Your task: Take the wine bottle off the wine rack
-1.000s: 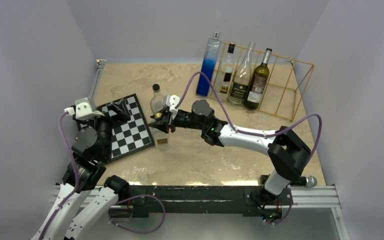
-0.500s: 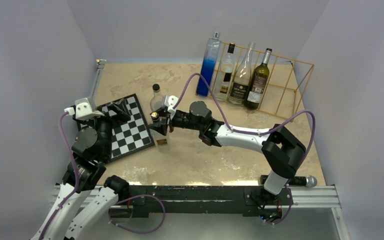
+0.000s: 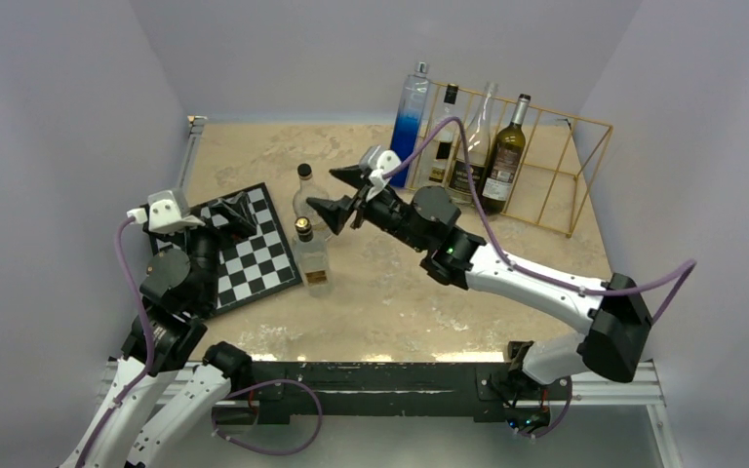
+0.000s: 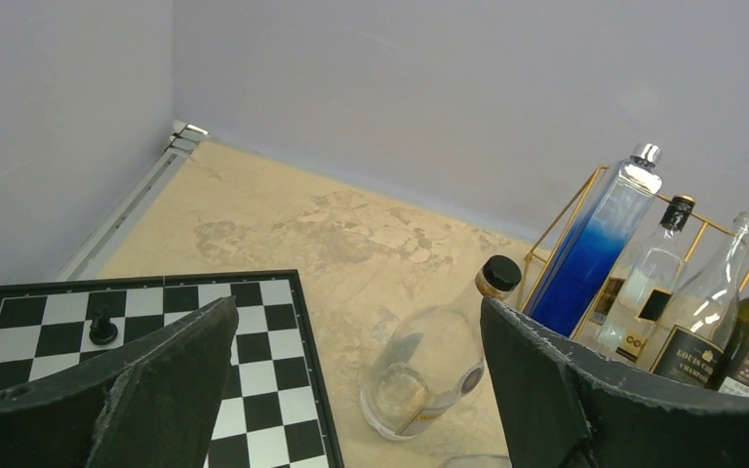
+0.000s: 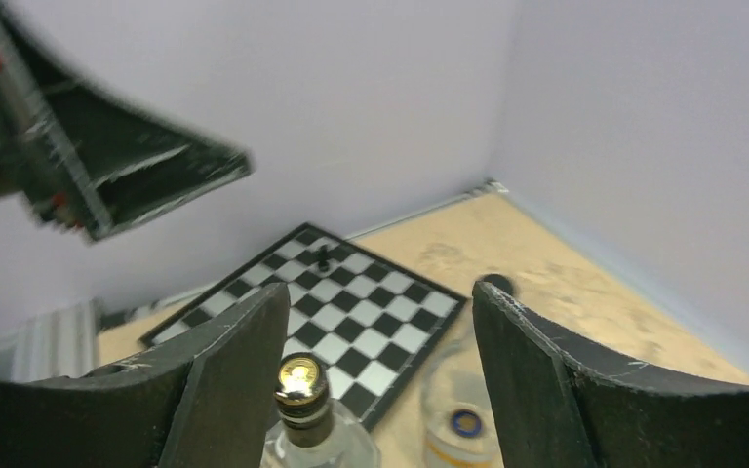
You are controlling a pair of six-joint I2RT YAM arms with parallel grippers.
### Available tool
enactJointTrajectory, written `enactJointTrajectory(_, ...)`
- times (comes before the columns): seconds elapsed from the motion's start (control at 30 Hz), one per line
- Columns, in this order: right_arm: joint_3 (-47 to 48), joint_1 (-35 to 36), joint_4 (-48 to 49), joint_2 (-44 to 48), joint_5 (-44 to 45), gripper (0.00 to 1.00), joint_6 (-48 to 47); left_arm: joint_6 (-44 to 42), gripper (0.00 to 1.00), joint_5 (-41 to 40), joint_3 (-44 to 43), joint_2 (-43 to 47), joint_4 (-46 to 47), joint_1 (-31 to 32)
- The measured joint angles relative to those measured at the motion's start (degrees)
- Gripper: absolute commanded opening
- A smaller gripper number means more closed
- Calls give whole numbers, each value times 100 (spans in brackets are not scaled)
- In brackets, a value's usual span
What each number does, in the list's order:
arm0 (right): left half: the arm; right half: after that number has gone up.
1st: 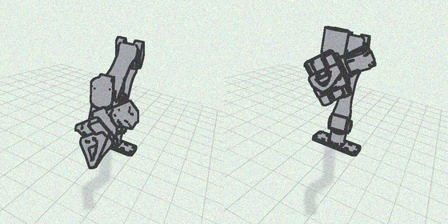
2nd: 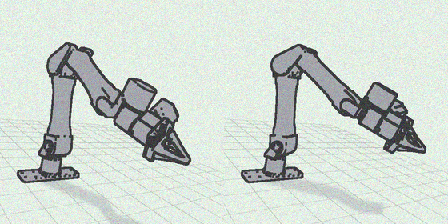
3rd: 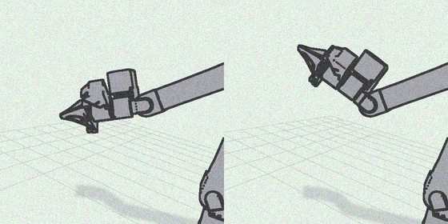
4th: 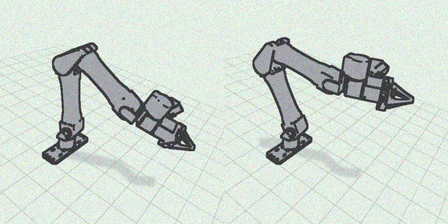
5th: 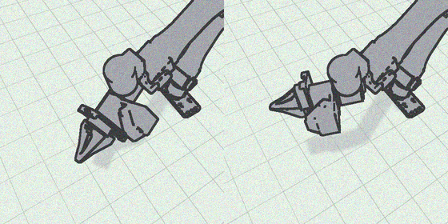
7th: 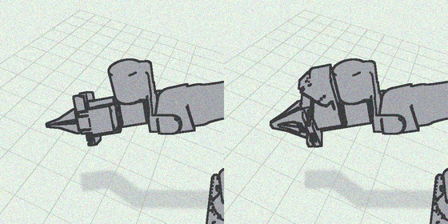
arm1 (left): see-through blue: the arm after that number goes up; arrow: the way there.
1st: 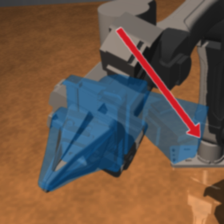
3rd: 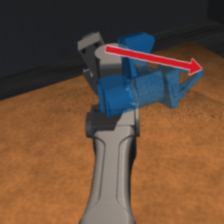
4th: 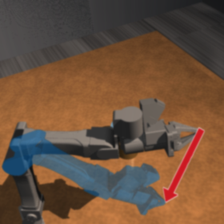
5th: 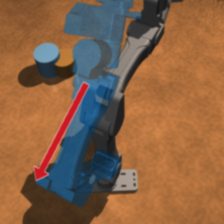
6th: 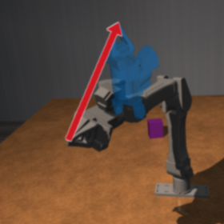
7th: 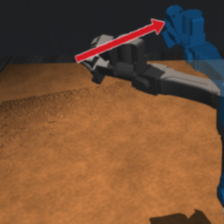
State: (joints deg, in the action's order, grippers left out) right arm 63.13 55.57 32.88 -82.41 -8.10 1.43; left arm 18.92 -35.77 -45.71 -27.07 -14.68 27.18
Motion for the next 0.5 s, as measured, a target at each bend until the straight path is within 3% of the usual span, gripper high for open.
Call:
enactJointTrajectory(0.27,306,-208,-973,452,3047,72,-538,-26,98,774,-4,-317,13,2)
enactJointTrajectory(0.5,306,-1873,-2015,490,3954,74,-494,-59,98,1596,-4,-420,50,2)
